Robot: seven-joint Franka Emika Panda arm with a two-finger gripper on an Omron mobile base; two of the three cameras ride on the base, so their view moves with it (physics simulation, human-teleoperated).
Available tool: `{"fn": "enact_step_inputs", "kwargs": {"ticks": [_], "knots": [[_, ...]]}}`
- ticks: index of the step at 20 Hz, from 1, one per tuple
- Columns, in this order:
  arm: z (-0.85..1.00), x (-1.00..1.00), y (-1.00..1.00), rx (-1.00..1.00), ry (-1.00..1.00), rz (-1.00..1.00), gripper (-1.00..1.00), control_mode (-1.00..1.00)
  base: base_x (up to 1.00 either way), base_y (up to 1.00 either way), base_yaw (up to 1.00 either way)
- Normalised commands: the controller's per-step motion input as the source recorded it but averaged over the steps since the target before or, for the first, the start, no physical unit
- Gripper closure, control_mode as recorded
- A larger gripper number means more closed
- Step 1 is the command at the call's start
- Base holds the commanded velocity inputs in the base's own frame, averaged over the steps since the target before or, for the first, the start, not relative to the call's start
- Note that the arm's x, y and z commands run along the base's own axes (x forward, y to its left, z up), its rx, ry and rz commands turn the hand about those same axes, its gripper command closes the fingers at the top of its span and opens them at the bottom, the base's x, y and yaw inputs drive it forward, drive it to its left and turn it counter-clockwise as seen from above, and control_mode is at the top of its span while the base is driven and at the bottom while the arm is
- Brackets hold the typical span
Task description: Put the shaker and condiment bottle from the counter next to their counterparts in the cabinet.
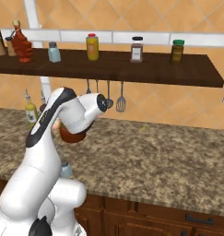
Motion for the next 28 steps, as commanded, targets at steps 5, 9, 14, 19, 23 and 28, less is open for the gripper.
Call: {"fn": "enact_step_inputs", "kwargs": {"ticks": [5,9,14,19,23,28], "knots": [[0.68,-0.44,0.20,0.00,-0.23,0.00,1.00,-1.00,0.00,0.00,0.00],[0.71,-0.13,0.23,0.00,-0.25,0.00,1.00,-1.00,0.00,0.00,0.00],[0.81,0.00,0.08,0.00,-0.08,-0.02,1.00,-1.00,0.00,0.00,0.00],[0.84,-0.06,0.03,0.00,0.00,-0.04,1.00,-1.00,0.00,0.00,0.00],[0.67,-0.37,0.01,0.00,0.10,-0.06,1.00,-1.00,0.00,0.00,0.00],[0.38,-0.02,0.31,0.00,0.08,-0.08,1.00,-1.00,0.00,0.00,0.00]]}}
